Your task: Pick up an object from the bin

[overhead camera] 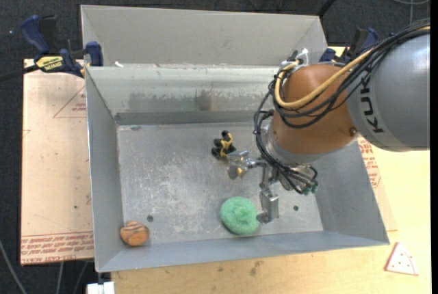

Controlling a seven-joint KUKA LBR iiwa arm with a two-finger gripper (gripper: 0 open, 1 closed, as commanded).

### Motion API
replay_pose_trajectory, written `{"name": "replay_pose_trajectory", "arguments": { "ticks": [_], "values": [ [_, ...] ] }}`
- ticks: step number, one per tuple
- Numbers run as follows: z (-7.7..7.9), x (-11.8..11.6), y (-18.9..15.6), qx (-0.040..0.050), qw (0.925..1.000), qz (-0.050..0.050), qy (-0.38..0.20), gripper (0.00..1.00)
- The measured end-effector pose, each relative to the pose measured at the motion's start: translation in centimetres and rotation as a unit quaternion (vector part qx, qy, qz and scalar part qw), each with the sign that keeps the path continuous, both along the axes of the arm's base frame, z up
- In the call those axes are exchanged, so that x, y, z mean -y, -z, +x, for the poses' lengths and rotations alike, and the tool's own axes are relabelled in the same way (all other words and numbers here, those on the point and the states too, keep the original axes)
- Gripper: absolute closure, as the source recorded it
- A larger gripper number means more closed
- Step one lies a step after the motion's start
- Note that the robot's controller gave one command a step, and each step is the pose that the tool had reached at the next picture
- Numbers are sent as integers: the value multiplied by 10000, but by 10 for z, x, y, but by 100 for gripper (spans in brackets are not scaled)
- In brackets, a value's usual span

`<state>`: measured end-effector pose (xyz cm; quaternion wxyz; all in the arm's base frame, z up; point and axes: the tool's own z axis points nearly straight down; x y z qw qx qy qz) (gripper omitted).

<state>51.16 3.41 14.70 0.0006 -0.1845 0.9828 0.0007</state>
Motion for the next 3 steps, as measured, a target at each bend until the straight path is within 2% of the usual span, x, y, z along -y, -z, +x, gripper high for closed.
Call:
{"name": "replay_pose_trajectory", "arguments": {
  "ticks": [1, 2, 3],
  "values": [
    [-8, 2, 31, 2, 9963, -7, -856, 0],
    [-14, -8, 52, -9, 9997, -2, -233, 0],
    [-12, -31, 77, -10, 9759, 1, -2184, 100]
  ]
}}
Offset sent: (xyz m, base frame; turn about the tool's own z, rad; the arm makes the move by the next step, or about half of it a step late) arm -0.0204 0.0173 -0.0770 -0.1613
